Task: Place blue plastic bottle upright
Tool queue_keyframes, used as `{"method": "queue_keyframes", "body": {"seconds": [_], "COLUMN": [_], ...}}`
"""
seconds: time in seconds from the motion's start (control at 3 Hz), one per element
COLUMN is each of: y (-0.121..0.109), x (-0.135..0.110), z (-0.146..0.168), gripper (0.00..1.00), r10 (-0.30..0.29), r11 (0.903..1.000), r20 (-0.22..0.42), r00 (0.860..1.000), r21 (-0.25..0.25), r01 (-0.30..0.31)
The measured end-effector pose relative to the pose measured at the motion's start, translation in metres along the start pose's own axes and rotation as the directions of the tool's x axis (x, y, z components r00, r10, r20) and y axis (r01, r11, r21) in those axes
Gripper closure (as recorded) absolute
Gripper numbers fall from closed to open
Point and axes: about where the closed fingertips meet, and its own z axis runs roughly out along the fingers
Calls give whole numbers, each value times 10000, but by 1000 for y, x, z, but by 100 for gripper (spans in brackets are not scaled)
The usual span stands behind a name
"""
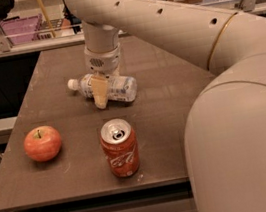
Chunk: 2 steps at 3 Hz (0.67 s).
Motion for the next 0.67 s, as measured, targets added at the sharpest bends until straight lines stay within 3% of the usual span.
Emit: {"method": "queue_keyframes", "body": {"seconds": [0.33,0.67], "y": [0,0], "x": [-1,-3], "z": [0,-6], "gripper": [63,95], "r10": [-6,-9], "r11": [10000,10000], "r20": [20,36], "r00": [10000,10000], "r21": [3,7], "r01": [6,9]}}
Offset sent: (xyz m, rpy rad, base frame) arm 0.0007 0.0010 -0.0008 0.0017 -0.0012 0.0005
